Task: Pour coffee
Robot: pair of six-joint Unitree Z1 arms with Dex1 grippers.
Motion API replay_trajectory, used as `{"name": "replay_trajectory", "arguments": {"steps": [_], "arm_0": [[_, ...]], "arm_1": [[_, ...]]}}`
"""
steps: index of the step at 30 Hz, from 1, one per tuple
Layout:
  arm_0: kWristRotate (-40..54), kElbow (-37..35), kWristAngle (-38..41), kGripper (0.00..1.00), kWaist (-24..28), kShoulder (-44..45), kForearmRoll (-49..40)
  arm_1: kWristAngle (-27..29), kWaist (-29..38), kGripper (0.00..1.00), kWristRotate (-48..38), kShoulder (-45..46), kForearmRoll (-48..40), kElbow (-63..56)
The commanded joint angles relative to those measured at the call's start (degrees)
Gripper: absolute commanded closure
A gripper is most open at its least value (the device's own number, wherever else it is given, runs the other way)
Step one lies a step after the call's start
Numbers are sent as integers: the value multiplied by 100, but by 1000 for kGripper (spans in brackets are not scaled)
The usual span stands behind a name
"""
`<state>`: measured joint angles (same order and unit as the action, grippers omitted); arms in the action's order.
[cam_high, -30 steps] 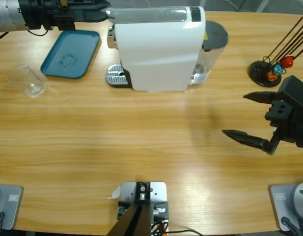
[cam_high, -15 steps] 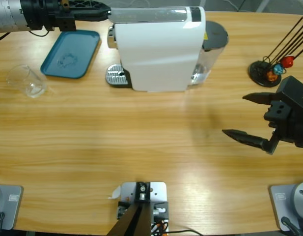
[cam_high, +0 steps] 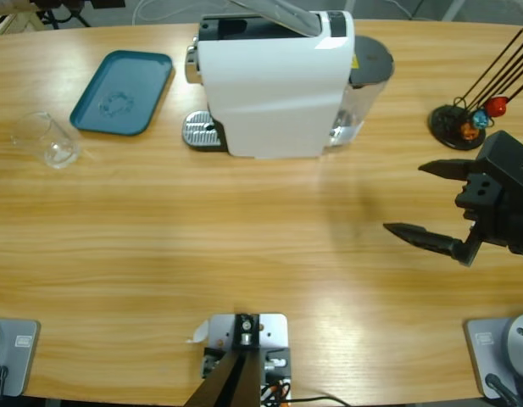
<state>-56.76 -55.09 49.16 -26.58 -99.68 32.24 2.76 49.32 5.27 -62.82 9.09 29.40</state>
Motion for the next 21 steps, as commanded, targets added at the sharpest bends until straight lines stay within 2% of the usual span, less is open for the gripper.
{"name": "replay_trajectory", "arguments": {"steps": [1, 5, 6, 7, 8, 9, 16, 21], "arm_0": [[-81, 37, 101, 1000, -33, 8, -60], [-81, -61, 129, 1000, -31, 113, -122], [-74, -107, 136, 959, -31, 150, -167], [-60, -163, 140, 485, -31, 208, -278], [-9, -237, 131, 86, -24, 305, -459], [63, -283, 122, 23, -22, 379, -543], [596, -198, 55, 0, 196, 808, -972], [1385, 58, -634, 0, 201, 1393, -1704]], "arm_1": [[49, 52, 64, 18, -149, 85, 22], [49, 50, 64, 18, -153, 85, 22], [49, 50, 64, 18, -160, 85, 22], [49, 52, 64, 18, -160, 85, 22], [49, 50, 64, 18, -160, 85, 22], [46, 52, 64, 18, -160, 85, 22], [46, 50, 64, 18, -167, 85, 22], [49, 52, 59, 18, -160, 85, 24]]}}
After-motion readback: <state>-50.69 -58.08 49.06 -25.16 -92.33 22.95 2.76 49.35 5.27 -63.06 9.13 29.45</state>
